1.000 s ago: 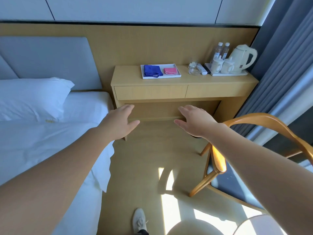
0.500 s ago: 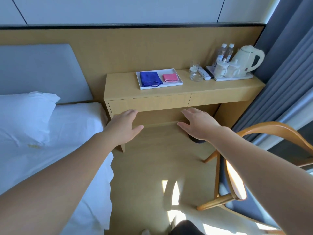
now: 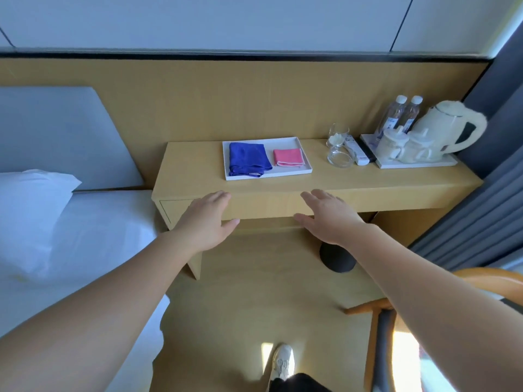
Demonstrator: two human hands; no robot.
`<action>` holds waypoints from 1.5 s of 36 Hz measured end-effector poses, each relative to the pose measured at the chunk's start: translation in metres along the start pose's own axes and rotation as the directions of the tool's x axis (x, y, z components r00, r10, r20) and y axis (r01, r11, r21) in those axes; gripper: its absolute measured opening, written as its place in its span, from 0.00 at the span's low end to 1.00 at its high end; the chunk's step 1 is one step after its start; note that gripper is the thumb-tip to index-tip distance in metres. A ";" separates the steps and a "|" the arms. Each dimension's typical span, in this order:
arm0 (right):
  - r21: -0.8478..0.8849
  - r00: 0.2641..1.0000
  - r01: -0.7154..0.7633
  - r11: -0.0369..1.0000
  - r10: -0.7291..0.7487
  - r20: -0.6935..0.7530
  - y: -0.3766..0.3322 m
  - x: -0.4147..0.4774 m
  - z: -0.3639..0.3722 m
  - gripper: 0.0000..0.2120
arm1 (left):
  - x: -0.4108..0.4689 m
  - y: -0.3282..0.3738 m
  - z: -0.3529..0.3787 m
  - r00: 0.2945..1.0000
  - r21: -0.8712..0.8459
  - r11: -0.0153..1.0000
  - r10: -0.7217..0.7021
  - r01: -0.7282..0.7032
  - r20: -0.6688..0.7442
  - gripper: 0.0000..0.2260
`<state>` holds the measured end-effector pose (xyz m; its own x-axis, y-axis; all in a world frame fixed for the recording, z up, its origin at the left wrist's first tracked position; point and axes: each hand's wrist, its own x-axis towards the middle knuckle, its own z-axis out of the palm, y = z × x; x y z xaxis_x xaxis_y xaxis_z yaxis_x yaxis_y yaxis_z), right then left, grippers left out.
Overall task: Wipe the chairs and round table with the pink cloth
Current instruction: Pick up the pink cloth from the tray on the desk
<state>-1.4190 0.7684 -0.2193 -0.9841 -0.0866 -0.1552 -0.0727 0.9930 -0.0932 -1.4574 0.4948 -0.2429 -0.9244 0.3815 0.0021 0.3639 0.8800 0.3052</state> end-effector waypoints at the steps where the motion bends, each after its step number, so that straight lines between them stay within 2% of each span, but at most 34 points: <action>1: -0.001 1.000 0.007 1.000 -0.007 0.006 0.008 0.009 -0.001 0.29 | 0.010 0.003 0.002 1.000 0.005 1.000 -0.006 0.006 0.002 0.29; 10: 0.002 0.999 0.047 0.999 -0.047 -0.004 0.053 0.092 -0.008 0.30 | 0.073 0.014 0.008 0.998 -0.018 0.998 -0.058 0.058 -0.030 0.27; 23: 0.009 0.996 0.049 0.999 -0.050 0.076 0.061 0.194 0.005 0.32 | 0.162 -0.016 0.006 0.998 -0.028 0.997 -0.068 0.068 -0.010 0.26; 32: 0.077 0.990 -0.081 0.994 0.071 0.118 0.053 0.274 0.027 0.30 | 0.256 -0.063 0.013 0.997 -0.033 0.998 0.048 -0.046 0.054 0.25; 41: 0.099 0.945 -0.272 0.957 0.247 0.213 0.051 0.326 0.050 0.32 | 0.332 -0.097 0.028 0.973 -0.046 0.984 0.175 -0.169 0.152 0.27; 48: 0.078 0.920 -0.306 0.949 0.274 0.279 0.056 0.354 0.065 0.34 | 0.369 -0.103 0.040 0.955 -0.056 0.974 0.226 -0.220 0.192 0.26; 54: 0.022 0.918 -0.228 0.973 0.207 0.337 0.072 0.382 0.080 0.35 | 0.390 -0.104 0.052 0.957 -0.056 0.978 0.209 -0.202 0.202 0.25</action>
<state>-1.7872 0.8007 -0.3640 -0.8642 0.0991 -0.4933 0.1568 0.9846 -0.0770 -1.8501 0.5665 -0.3231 -0.7850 0.6064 -0.1269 0.5360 0.7675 0.3518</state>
